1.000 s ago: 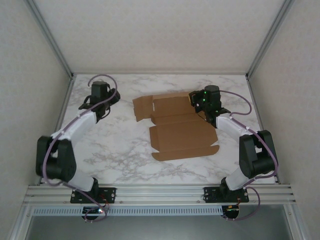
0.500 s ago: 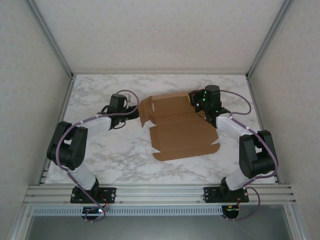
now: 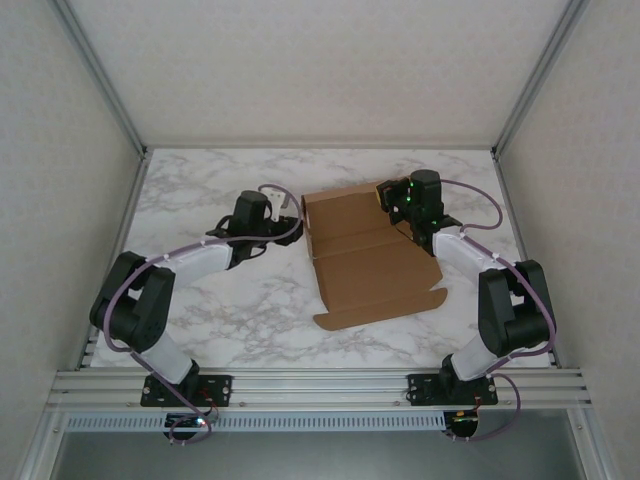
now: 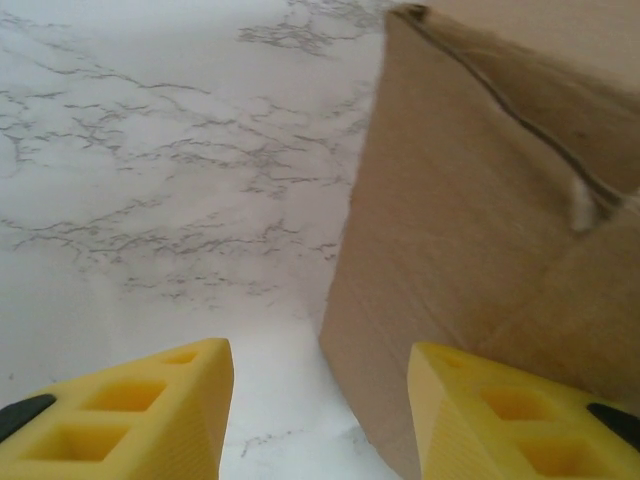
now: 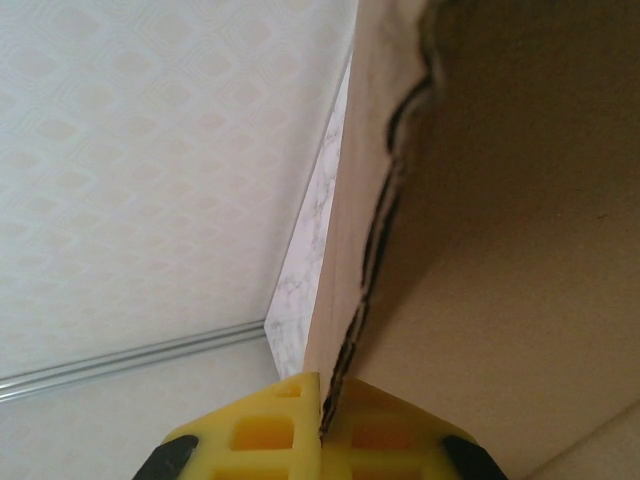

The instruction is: Fold the paper box

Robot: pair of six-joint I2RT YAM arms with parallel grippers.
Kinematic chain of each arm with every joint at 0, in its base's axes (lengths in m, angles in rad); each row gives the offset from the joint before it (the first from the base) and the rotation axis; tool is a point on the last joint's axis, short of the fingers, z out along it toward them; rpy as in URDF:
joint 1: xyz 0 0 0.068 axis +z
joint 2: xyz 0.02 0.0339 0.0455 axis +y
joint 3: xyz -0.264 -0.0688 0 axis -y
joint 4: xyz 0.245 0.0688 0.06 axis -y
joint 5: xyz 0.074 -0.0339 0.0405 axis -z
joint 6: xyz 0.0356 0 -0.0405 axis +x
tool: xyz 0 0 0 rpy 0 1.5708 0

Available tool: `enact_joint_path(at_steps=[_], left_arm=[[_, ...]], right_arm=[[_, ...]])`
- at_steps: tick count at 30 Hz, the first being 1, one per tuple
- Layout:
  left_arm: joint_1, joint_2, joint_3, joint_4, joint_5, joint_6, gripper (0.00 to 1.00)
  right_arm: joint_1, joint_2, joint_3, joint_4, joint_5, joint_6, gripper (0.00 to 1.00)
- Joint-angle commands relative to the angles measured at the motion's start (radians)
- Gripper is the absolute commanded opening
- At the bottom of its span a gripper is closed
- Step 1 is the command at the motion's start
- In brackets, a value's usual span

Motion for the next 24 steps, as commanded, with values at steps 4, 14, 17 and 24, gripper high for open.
enact_joint_path(at_steps=[4,14,17,24], left_arm=[[-0.016,-0.055,0.008,-0.052,0.001,0.029,0.53],[-0.032,-0.071,0.012,-0.054,0.135,-0.002,0.54],[-0.052,-0.066,0.025,-0.058,0.155,-0.001,0.55],[-0.073,-0.020,0.050,-0.055,0.131,0.001,0.58]], right_arm=[[0.000,0.003,0.023,-0.018,0.011,-0.030,0.00],[0.001,0.018,0.037,-0.017,0.009,-0.027,0.00],[0.001,0.021,0.038,-0.017,0.006,-0.025,0.00],[0.006,0.020,0.038,-0.013,0.001,-0.022,0.00]])
